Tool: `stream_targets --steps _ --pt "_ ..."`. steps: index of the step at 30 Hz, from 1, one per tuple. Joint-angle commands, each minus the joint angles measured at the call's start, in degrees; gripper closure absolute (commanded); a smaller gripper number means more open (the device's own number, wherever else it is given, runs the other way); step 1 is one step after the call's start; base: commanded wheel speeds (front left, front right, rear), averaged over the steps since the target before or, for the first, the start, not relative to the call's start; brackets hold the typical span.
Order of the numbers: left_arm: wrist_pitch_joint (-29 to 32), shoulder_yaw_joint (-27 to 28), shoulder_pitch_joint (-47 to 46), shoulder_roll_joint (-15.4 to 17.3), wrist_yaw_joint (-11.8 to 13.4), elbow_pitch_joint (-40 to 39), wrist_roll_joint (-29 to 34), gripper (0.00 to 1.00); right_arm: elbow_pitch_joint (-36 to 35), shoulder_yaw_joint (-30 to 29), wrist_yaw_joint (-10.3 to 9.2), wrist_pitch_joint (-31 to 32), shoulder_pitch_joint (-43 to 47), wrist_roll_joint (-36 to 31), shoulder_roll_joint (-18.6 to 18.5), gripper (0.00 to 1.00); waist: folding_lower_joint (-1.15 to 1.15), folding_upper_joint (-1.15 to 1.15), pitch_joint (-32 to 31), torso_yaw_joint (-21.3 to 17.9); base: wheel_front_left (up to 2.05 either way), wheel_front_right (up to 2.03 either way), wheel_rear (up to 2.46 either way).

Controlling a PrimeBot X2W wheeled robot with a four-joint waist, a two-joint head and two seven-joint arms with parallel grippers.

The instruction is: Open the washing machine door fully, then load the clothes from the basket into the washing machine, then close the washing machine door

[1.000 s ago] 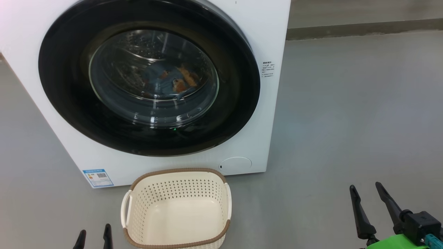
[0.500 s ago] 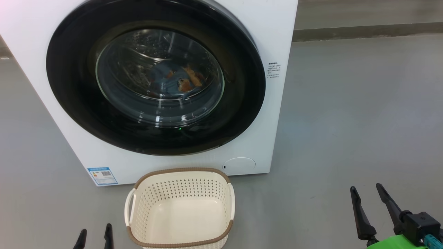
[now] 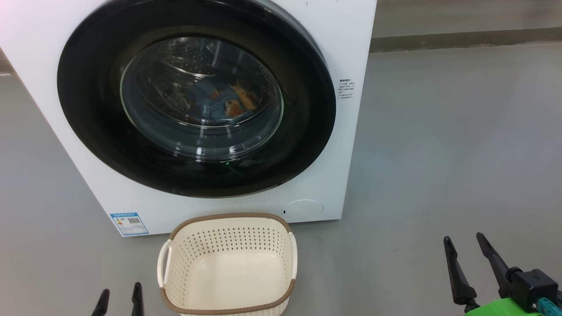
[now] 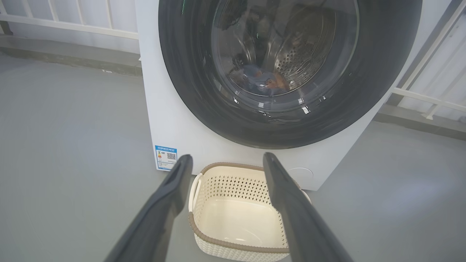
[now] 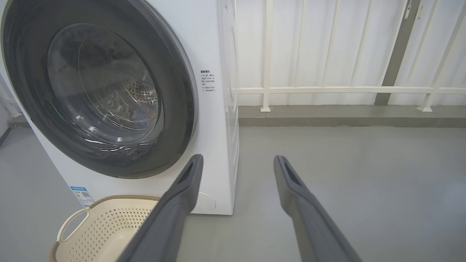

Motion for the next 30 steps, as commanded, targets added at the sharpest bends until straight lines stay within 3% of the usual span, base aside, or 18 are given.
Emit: stream_targets --steps 1,30 --pt "-0.4 1.9 -0.8 1.0 -0.1 -1.6 0.3 0.0 -1.3 1.4 -0.33 -0.3 -1.3 0.3 -0.3 0.0 0.0 0.0 0.0 0.0 0.0 0.0 0.0" --pt "-0.4 1.1 -0.3 1.4 -0.1 -2.4 -0.3 0.0 -1.2 1.5 -0.33 -0.3 -1.1 0.3 -0.2 0.0 0.0 0.0 -0.1 0.4 0.0 0.0 0.0"
